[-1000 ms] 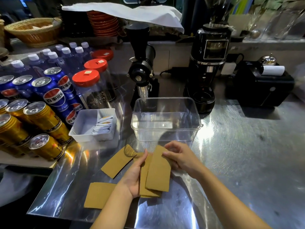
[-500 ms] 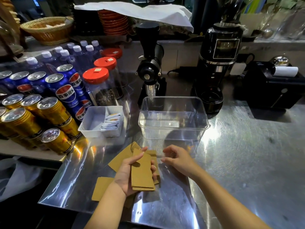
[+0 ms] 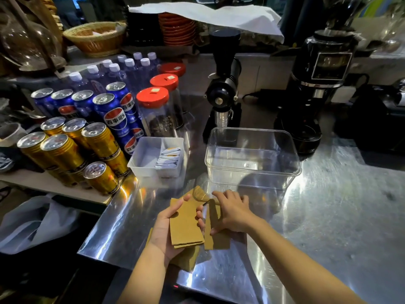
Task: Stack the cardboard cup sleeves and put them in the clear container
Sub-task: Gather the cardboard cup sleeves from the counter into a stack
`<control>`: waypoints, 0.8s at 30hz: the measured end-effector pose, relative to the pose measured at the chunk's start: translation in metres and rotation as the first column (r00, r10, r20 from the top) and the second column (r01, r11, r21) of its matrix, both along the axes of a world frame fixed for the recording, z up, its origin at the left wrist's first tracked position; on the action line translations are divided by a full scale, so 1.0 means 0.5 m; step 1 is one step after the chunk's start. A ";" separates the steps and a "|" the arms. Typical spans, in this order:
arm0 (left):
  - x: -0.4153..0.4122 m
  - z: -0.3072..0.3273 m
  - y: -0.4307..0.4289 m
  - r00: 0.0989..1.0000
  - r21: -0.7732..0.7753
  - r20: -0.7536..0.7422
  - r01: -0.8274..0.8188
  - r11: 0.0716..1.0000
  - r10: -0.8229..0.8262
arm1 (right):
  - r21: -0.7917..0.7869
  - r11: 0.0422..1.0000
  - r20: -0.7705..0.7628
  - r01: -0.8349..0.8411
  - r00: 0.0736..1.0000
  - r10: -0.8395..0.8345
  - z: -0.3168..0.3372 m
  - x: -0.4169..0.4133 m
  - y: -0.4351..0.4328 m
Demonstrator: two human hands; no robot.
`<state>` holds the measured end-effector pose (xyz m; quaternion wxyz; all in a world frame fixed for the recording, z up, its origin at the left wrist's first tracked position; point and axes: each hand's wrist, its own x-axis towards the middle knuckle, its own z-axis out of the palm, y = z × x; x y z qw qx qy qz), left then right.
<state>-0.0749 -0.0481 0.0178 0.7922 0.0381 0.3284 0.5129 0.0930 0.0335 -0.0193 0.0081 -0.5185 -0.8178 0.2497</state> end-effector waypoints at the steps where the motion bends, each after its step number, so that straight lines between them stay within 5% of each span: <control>1: -0.002 -0.002 -0.002 1.000 -0.004 -0.002 -0.012 1.000 0.012 | -0.019 1.000 0.020 0.025 0.999 -0.025 0.001 0.000 0.001; 4: -0.006 -0.008 -0.005 1.000 -0.012 -0.015 -0.026 1.000 0.026 | -0.084 0.992 0.007 0.090 0.996 -0.090 0.003 0.012 0.001; 10: -0.003 -0.013 0.004 0.999 -0.029 -0.038 0.001 1.000 -0.002 | -0.212 0.948 -0.399 0.239 0.864 -0.307 0.043 0.080 -0.005; 15: 0.015 -0.007 0.015 0.994 -0.049 -0.092 0.051 0.998 -0.055 | -0.310 0.908 -0.696 0.281 0.584 -0.418 0.116 0.117 -0.018; 20: 0.033 -0.005 0.015 0.971 -0.080 -0.177 0.146 0.986 -0.158 | -0.436 0.891 -0.801 0.126 0.396 -0.448 0.150 0.107 -0.040; 24: 0.027 -0.010 0.006 0.945 -0.079 -0.262 0.181 0.980 -0.195 | -0.482 0.873 -0.799 0.073 0.374 -0.472 0.147 0.083 -0.051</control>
